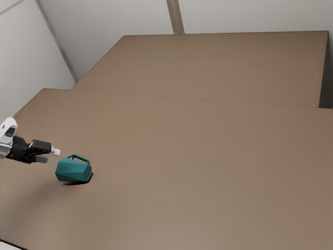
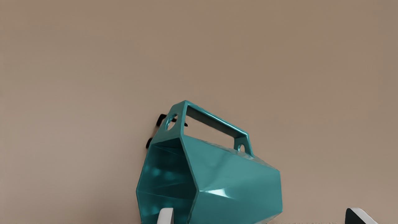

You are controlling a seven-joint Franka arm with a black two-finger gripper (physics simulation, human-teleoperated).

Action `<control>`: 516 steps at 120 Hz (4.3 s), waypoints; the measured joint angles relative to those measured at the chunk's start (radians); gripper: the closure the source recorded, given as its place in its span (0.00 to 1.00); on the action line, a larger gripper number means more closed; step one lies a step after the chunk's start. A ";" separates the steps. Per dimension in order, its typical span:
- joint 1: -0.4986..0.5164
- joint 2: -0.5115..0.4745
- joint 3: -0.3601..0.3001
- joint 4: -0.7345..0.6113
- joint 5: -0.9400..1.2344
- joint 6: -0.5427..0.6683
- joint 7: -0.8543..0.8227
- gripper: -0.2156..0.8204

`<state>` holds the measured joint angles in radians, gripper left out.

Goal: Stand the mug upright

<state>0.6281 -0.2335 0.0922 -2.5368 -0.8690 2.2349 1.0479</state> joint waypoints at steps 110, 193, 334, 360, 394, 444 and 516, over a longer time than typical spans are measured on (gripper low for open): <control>0.036 0.127 -0.101 -0.030 -0.133 0.063 0.466 0.22; 0.026 0.080 -0.207 -0.047 -0.283 0.050 0.559 0.51; -0.231 -0.129 -0.292 -0.001 0.561 0.039 -0.055 0.97; -0.235 -0.126 -0.295 0.004 0.745 -0.008 -0.335 0.97; -0.274 -0.044 -0.294 0.067 0.808 -0.012 -0.593 0.97; -0.344 0.077 -0.288 0.110 0.812 0.120 -0.835 0.97; -0.412 0.195 -0.268 0.190 0.810 0.193 -1.005 0.97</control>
<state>0.2156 -0.0383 -0.1762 -2.3465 -0.0594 2.4280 0.0433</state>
